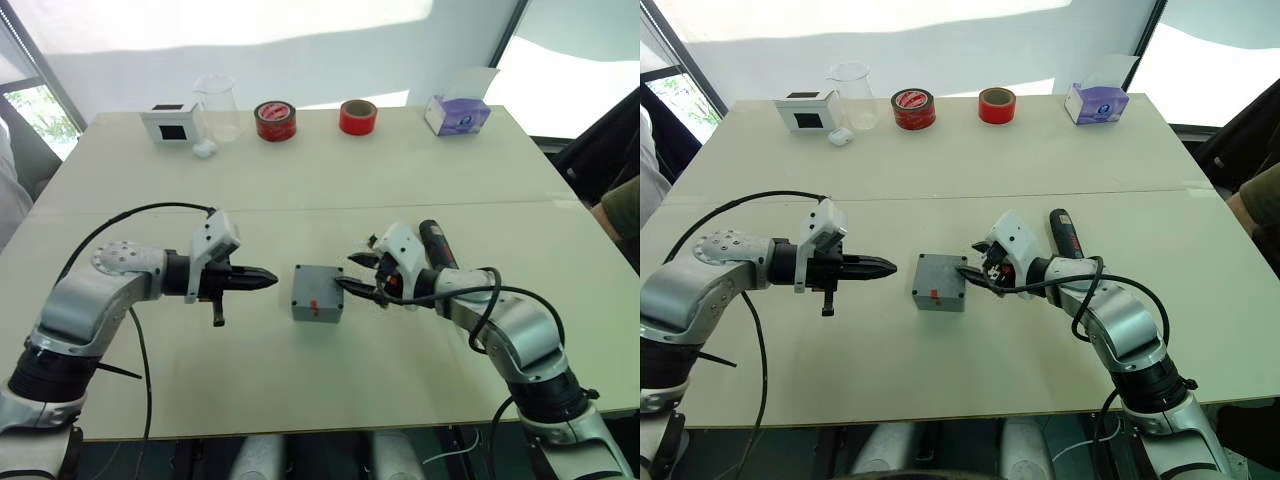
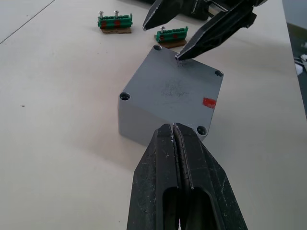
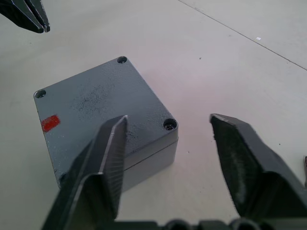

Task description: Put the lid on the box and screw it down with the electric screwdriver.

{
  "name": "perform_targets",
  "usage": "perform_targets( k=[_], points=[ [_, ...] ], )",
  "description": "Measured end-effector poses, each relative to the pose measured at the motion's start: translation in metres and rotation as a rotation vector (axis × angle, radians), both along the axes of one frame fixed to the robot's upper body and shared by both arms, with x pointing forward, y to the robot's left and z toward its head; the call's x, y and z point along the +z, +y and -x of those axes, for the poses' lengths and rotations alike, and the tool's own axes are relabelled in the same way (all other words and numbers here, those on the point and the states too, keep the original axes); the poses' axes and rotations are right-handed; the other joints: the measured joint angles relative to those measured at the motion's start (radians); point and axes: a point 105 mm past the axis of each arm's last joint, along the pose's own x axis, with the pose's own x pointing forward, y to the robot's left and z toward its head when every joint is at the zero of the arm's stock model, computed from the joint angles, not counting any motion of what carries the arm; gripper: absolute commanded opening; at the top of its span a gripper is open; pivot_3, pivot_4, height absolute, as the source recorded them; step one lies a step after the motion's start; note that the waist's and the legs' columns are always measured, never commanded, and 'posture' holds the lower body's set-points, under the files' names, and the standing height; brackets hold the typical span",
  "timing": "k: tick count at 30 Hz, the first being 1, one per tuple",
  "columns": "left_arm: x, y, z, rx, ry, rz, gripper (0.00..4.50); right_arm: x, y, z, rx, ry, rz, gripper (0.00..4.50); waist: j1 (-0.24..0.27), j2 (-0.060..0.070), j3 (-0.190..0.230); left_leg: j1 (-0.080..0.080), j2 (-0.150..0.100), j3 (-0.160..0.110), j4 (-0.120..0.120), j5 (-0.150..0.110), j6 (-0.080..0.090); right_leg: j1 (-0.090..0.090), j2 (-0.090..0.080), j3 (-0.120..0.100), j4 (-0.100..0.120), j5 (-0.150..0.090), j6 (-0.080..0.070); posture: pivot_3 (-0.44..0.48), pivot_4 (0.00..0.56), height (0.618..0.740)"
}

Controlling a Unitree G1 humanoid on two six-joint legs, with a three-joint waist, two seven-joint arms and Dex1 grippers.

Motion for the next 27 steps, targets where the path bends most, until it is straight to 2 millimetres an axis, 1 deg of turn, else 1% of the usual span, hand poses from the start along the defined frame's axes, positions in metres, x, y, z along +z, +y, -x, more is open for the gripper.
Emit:
perform_targets(
  k=[1, 3, 5, 6, 7, 8, 9, 10, 12, 15, 17, 19, 20, 21, 23, 25, 27],
  points=[
    [0.000, 0.000, 0.000, 0.000, -0.001, 0.000, 0.00, 0.000, -0.001, 0.000, -0.001, -0.001, 0.005, 4.19, 0.000, 0.000, 0.000, 0.000, 0.000, 0.000, 0.000, 0.000, 0.000, 0.000, 0.000, 0.000, 0.000, 0.000, 0.000, 0.000, 0.150, 0.740],
    [0.001, -0.001, 0.000, -0.001, -0.004, 0.004, 0.00, 0.001, -0.004, -0.002, -0.009, -0.006, 0.008, 4.19, 0.001, 0.000, 0.000, 0.000, 0.000, 0.000, 0.000, 0.000, 0.000, 0.000, 0.000, 0.000, 0.000, 0.000, 0.000, 0.000, 0.150, 0.740],
    [0.004, -0.005, -0.001, -0.010, -0.008, 0.020, 0.00, 0.009, -0.013, -0.006, -0.046, -0.014, -0.014, 4.19, 0.002, 0.000, 0.000, 0.000, 0.000, 0.000, 0.000, 0.000, 0.000, 0.000, 0.000, 0.000, 0.000, 0.000, 0.000, 0.000, 0.150, 0.740],
    [0.008, -0.008, -0.001, -0.024, -0.016, 0.037, 0.00, 0.019, -0.023, -0.012, -0.089, -0.012, -0.033, 4.19, 0.005, 0.000, 0.000, 0.000, 0.000, 0.000, 0.000, 0.000, 0.000, 0.000, 0.000, 0.000, 0.000, 0.000, 0.000, 0.000, 0.150, 0.740],
    [0.013, -0.013, -0.002, -0.042, -0.030, 0.052, 0.00, 0.034, -0.037, -0.019, -0.140, -0.020, -0.047, 4.19, 0.007, 0.000, 0.000, 0.000, -0.001, 0.000, 0.000, 0.000, 0.000, 0.000, -0.001, 0.000, 0.000, 0.000, 0.000, 0.000, 0.150, 0.740],
    [0.016, -0.014, -0.002, -0.051, -0.039, 0.059, 0.00, 0.047, -0.049, -0.023, -0.179, -0.038, -0.053, 4.36, 0.008, 0.000, 0.000, 0.000, -0.001, 0.000, 0.000, 0.000, 0.000, 0.000, -0.001, 0.000, 0.000, 0.000, 0.000, 0.000, 0.150, 0.740],
    [0.019, -0.016, -0.002, -0.058, -0.048, 0.063, 0.00, 0.061, -0.060, -0.026, -0.213, -0.054, -0.059, 4.36, 0.007, 0.000, 0.000, 0.000, 0.000, 0.000, 0.000, 0.000, 0.000, 0.000, -0.001, 0.000, 0.000, 0.000, 0.000, 0.000, 0.150, 0.740],
    [0.020, -0.017, -0.002, -0.067, -0.052, 0.068, 0.00, 0.071, -0.070, -0.028, -0.241, -0.051, -0.051, 4.36, 0.006, 0.000, 0.000, 0.000, 0.000, 0.000, 0.000, 0.000, 0.000, 0.000, -0.001, 0.000, 0.000, 0.000, 0.000, 0.000, 0.150, 0.740],
    [0.023, -0.021, 0.001, -0.091, -0.065, 0.071, 0.00, 0.086, -0.096, -0.033, -0.332, -0.022, -0.031, 4.36, 0.004, 0.001, 0.000, 0.000, 0.000, 0.000, 0.000, 0.000, 0.000, 0.000, 0.000, 0.000, 0.000, 0.000, 0.000, 0.000, 0.150, 0.740],
    [0.026, -0.027, 0.006, -0.129, -0.082, 0.072, 0.00, 0.095, -0.124, -0.039, -0.454, 0.040, 0.010, 4.36, 0.001, 0.001, 0.001, 0.000, 0.000, 0.000, 0.000, 0.000, 0.000, 0.000, 0.000, 0.000, -0.001, 0.000, 0.000, 0.000, 0.150, 0.740],
    [0.028, -0.029, 0.010, -0.147, -0.096, 0.069, 0.00, 0.088, -0.137, -0.037, -0.498, 0.153, 0.050, 4.36, -0.001, 0.001, 0.001, 0.000, 0.000, 0.001, -0.001, 0.000, 0.000, 0.000, 0.000, 0.000, -0.001, 0.000, 0.000, 0.000, 0.150, 0.740],
    [0.031, -0.032, 0.014, -0.173, -0.113, 0.058, 0.00, 0.070, -0.151, -0.030, -0.532, 0.340, 0.177, 4.36, -0.005, 0.002, 0.002, 0.000, 0.000, 0.002, -0.001, 0.000, 0.000, 0.000, -0.001, 0.001, -0.002, 0.000, 0.000, 0.000, 0.150, 0.740],
    [0.032, -0.033, 0.017, -0.185, -0.124, 0.050, 0.00, 0.062, -0.157, -0.027, -0.552, 0.416, 0.212, 4.36, -0.006, 0.002, 0.001, 0.000, 0.000, 0.001, -0.001, 0.000, 0.000, 0.000, -0.001, 0.000, -0.002, 0.000, 0.000, 0.000, 0.150, 0.740],
    [0.032, -0.034, 0.018, -0.192, -0.130, 0.045, 0.00, 0.055, -0.159, -0.025, -0.557, 0.464, 0.227, 4.36, -0.008, 0.002, 0.001, 0.000, 0.000, 0.002, -0.001, 0.000, 0.000, 0.000, -0.002, 0.000, -0.003, 0.000, 0.000, 0.000, 0.150, 0.740],
    [0.030, -0.034, 0.019, -0.200, -0.136, 0.029, 0.00, 0.039, -0.156, -0.022, -0.537, 0.564, 0.249, 4.36, -0.015, 0.002, 0.002, 0.000, 0.000, 0.002, -0.001, 0.000, 0.000, 0.000, -0.002, 0.000, -0.002, 0.000, 0.000, 0.000, 0.150, 0.740],
    [0.026, -0.034, 0.020, -0.200, -0.129, 0.013, 0.00, 0.029, -0.152, -0.019, -0.516, 0.654, 0.252, 4.36, -0.019, 0.003, 0.002, 0.000, 0.000, 0.002, -0.001, 0.000, 0.001, 0.000, -0.002, 0.000, -0.002, 0.000, 0.000, 0.000, 0.150, 0.740],
    [0.023, -0.033, 0.020, -0.190, -0.127, 0.009, 0.00, 0.026, -0.153, -0.020, -0.518, 0.692, 0.246, 4.36, -0.020, 0.003, 0.002, 0.000, 0.000, 0.002, -0.001, 0.000, 0.001, -0.001, -0.001, 0.000, -0.002, 0.000, 0.000, 0.000, 0.150, 0.740]
  ],
)
